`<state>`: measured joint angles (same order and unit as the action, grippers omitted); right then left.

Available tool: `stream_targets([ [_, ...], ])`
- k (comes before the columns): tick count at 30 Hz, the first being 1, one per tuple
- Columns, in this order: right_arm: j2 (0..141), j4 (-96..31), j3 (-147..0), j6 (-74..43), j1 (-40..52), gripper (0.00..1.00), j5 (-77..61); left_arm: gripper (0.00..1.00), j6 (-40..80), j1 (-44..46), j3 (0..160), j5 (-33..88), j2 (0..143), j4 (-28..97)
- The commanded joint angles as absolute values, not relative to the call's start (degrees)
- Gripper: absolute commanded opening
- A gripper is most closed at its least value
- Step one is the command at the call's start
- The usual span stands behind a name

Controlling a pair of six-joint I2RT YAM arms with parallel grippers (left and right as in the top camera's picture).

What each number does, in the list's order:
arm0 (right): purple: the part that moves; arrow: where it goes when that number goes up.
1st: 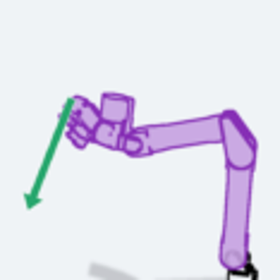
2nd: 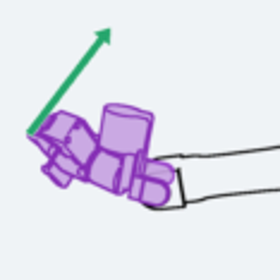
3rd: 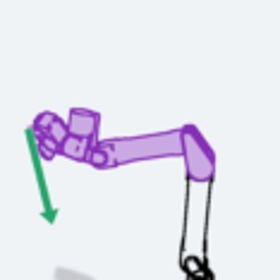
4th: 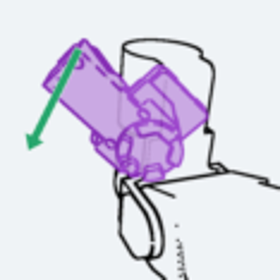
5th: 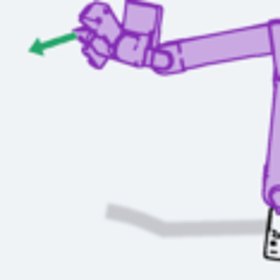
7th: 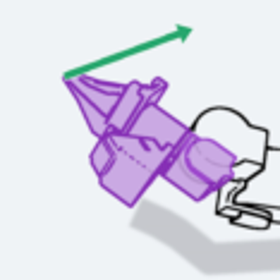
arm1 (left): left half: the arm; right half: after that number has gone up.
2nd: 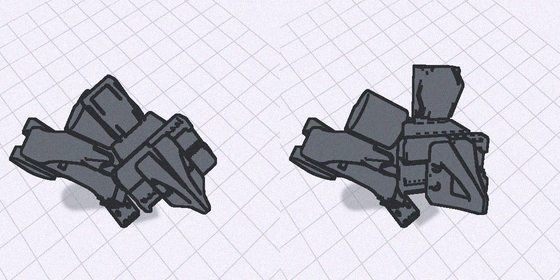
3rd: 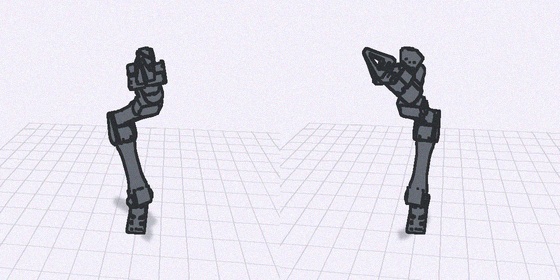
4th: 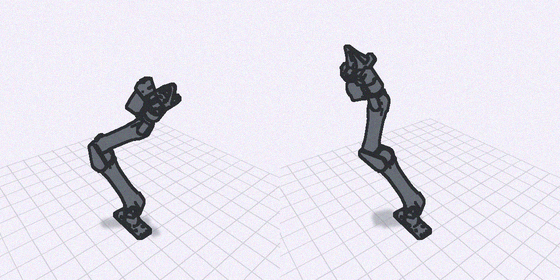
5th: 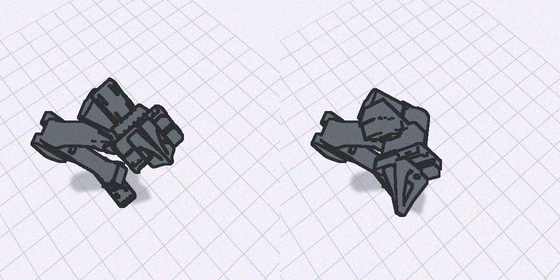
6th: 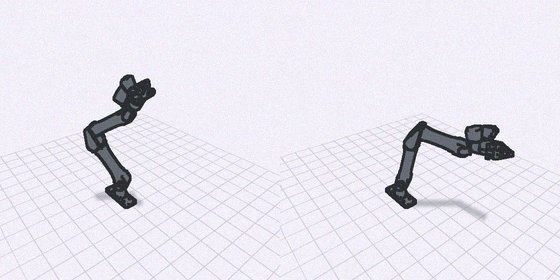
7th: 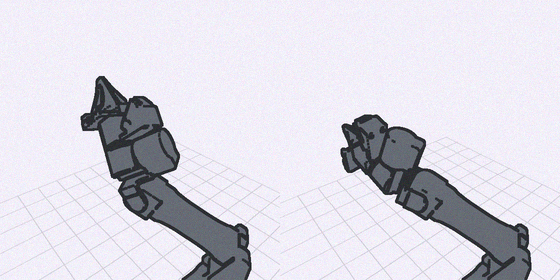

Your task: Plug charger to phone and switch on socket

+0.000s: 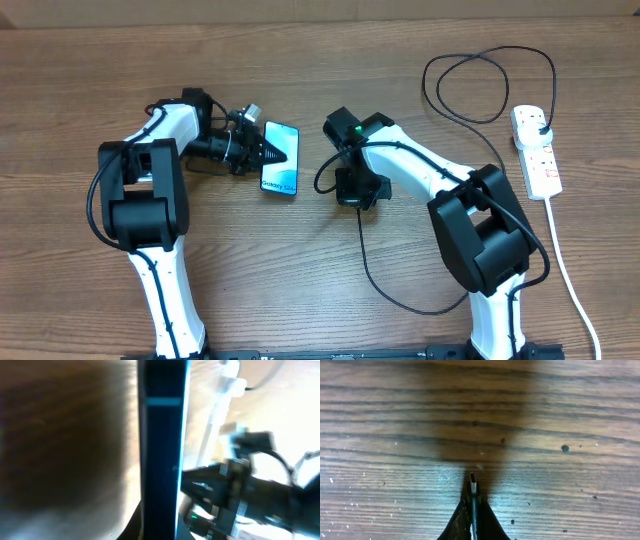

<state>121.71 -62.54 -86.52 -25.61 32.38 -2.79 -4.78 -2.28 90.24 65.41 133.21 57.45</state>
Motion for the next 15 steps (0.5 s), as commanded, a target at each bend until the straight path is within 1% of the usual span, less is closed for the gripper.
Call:
stream_targets([
  [1,118.3,-62.3,-84.7,-22.2,32.4,0.04,-6.5,0.04,-13.0,-3.2,90.1,74.2,130.6,60.4],
  [7,106.5,-62.0,-84.7,-14.2,32.5,0.04,-17.6,0.04,-18.8,-4.0,90.1,76.7,122.3,66.9],
  [10,101.8,-62.3,-84.7,-10.9,32.6,0.04,-23.2,0.04,-18.9,-4.3,90.1,78.4,116.4,67.3],
  [15,95.4,-64.6,-84.7,-0.6,32.6,0.04,-33.7,0.04,-16.6,-5.7,90.1,78.2,105.1,67.3],
])
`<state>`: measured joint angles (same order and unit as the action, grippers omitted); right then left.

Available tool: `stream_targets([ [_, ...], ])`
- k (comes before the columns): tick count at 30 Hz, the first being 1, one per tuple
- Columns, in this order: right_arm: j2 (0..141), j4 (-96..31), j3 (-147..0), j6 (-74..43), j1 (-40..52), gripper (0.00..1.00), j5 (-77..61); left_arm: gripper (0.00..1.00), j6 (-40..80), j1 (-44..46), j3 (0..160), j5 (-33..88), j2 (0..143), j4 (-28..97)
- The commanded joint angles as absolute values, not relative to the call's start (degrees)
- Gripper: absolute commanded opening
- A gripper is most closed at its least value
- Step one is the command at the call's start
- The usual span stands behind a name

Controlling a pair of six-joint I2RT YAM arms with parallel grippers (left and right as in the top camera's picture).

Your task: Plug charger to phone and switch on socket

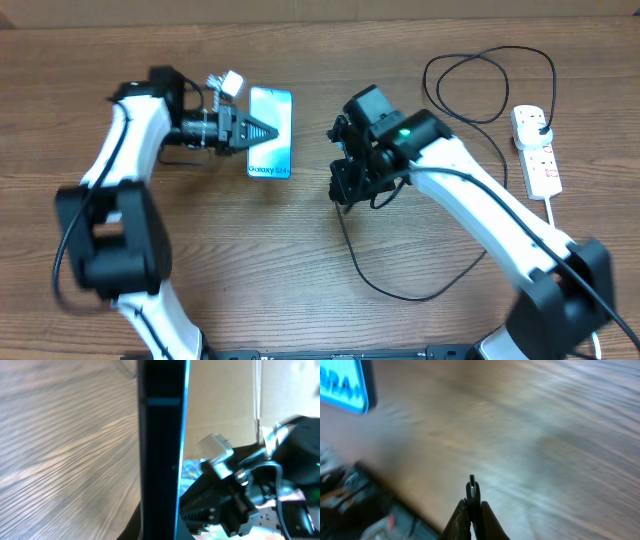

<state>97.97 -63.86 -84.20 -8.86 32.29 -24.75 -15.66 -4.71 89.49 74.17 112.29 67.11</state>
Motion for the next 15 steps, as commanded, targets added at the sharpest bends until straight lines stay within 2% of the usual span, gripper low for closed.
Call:
stream_targets([
  [1,94.4,-65.3,-84.7,2.0,32.6,0.04,-35.4,0.04,-15.2,-6.0,90.1,77.0,103.0,67.2],
  [5,92.7,-67.5,-84.7,11.2,32.6,0.04,-46.5,0.04,-7.0,-7.5,90.1,71.8,96.4,67.0],
  [8,92.7,-66.9,-84.7,16.9,32.6,0.04,-57.8,0.04,-3.1,-7.9,90.1,73.2,93.3,65.6],
  [15,92.7,-58.5,-84.6,18.3,32.6,0.04,-74.1,0.04,9.1,-7.5,90.1,76.5,89.4,55.3],
])
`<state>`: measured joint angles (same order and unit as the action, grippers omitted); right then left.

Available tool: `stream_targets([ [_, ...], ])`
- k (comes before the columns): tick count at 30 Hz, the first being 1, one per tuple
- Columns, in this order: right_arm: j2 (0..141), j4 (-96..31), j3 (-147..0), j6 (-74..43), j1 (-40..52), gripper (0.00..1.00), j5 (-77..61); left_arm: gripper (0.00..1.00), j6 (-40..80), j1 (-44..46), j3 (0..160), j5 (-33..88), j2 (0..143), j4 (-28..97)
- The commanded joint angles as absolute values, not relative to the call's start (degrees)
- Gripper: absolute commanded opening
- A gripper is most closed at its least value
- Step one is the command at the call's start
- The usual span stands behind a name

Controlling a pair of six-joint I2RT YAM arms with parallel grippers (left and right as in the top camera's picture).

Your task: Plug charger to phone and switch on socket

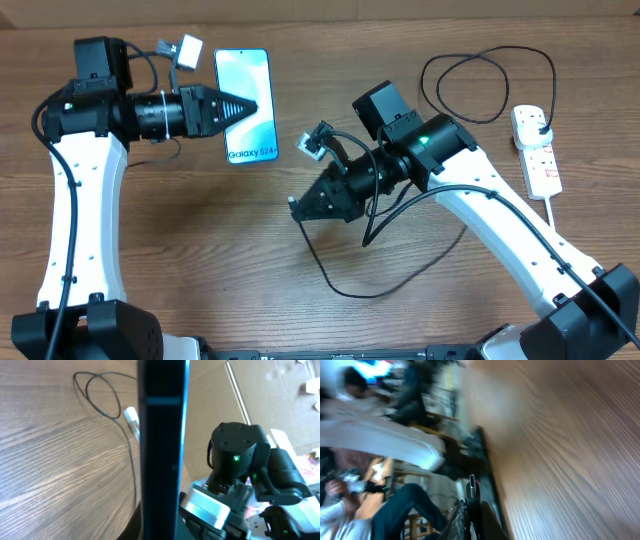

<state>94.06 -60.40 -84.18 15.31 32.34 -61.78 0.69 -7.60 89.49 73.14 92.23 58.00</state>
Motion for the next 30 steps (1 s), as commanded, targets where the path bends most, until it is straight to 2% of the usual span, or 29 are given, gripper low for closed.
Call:
stream_targets([
  [1,92.7,-57.4,-84.6,18.3,32.6,0.04,-75.7,0.04,11.1,-7.4,90.1,76.5,89.1,53.9],
  [9,92.7,-46.2,-84.6,16.2,32.4,0.04,-82.8,0.04,26.0,-7.4,90.1,79.0,85.9,45.6],
  [19,92.7,-22.2,-84.6,-11.8,32.4,0.04,-81.5,0.04,31.5,-7.1,90.1,82.3,82.4,44.4],
  [24,92.7,-19.7,-84.6,-20.8,32.4,0.04,-74.1,0.05,32.8,-7.0,90.1,85.1,82.3,42.9],
  [30,92.7,-19.2,-84.6,-21.1,32.4,0.04,-74.0,0.05,33.5,-7.0,90.1,84.9,82.3,39.5],
])
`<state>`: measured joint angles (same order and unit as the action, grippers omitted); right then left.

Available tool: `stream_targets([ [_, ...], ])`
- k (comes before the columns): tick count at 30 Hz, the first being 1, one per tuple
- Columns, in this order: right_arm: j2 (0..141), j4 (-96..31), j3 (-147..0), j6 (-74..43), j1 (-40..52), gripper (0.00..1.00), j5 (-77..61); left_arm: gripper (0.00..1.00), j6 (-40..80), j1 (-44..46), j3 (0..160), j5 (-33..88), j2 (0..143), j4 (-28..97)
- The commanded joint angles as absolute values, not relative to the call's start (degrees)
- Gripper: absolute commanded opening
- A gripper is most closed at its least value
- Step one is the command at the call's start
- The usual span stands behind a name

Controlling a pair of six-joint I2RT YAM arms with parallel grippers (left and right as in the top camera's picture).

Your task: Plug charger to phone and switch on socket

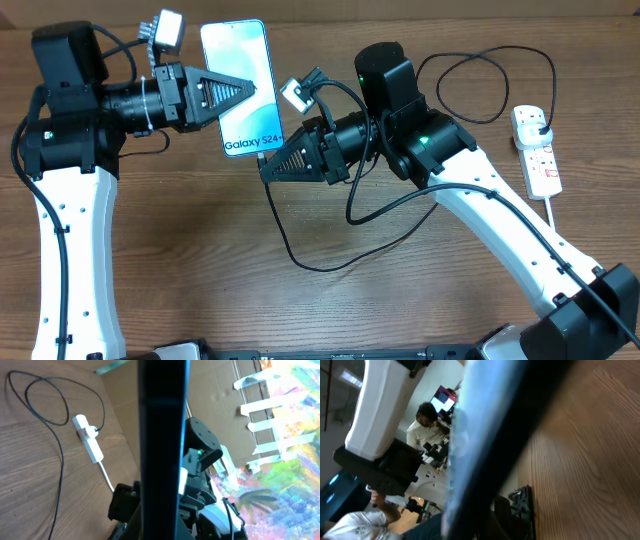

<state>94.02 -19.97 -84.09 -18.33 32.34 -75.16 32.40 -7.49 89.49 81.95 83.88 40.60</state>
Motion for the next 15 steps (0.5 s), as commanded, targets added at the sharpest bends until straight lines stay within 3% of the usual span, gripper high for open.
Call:
stream_targets([
  [1,92.7,-19.0,-84.6,-21.3,32.4,0.04,-74.0,0.04,33.4,-7.0,90.1,84.8,82.3,39.2],
  [15,92.7,-18.1,-84.6,-21.0,33.5,0.04,-77.2,0.04,32.1,-6.9,90.1,80.0,82.3,37.5],
])
